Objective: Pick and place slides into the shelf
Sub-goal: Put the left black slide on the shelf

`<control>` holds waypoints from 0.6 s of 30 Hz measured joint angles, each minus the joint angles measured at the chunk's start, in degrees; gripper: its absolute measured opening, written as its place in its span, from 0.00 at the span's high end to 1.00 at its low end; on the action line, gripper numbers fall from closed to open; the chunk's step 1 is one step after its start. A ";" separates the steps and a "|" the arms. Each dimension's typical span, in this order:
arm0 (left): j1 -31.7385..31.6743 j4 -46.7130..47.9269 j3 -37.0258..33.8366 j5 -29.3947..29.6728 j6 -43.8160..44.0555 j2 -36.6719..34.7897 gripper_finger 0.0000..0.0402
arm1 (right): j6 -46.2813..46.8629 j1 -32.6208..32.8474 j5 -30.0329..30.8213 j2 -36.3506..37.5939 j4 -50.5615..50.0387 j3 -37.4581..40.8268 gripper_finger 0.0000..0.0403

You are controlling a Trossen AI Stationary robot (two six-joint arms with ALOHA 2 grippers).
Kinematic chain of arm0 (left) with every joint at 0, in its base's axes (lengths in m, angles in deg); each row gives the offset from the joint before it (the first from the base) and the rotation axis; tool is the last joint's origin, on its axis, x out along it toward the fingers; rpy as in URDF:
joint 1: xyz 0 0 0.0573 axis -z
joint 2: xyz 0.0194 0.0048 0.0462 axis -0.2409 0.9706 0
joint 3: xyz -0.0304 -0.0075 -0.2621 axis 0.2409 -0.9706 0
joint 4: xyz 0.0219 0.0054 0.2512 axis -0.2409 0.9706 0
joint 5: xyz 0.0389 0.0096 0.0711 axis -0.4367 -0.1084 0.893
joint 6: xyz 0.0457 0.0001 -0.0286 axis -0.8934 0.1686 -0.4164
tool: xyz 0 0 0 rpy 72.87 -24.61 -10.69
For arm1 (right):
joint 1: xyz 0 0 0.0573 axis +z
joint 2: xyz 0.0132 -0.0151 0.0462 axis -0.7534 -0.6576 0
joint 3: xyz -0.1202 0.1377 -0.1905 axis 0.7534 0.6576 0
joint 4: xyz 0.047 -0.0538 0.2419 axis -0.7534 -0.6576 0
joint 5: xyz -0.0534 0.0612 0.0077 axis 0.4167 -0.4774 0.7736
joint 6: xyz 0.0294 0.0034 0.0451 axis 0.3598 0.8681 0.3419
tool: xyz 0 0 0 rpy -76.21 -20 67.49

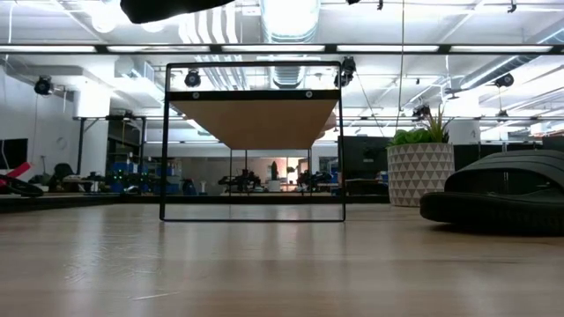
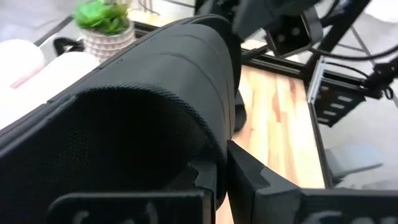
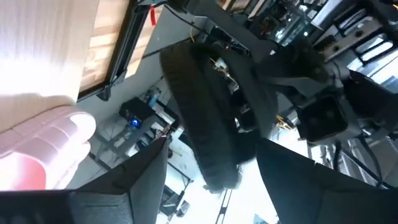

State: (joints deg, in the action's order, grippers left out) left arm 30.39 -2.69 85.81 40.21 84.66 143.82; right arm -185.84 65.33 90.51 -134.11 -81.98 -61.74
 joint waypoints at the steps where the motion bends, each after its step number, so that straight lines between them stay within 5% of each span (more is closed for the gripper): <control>1: 0.00 -0.41 -0.02 -0.44 -0.61 0.40 1.00 | 0.02 -0.17 0.02 -0.22 0.19 -0.25 0.42; 18: -0.48 -5.65 0.50 -2.09 -6.50 2.19 1.00 | 3.96 -0.59 -0.36 -2.02 0.26 -0.37 0.47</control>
State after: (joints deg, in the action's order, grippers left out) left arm 29.90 -8.34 86.31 38.12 78.16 146.01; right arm -181.88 64.74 90.15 -136.13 -81.72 -62.11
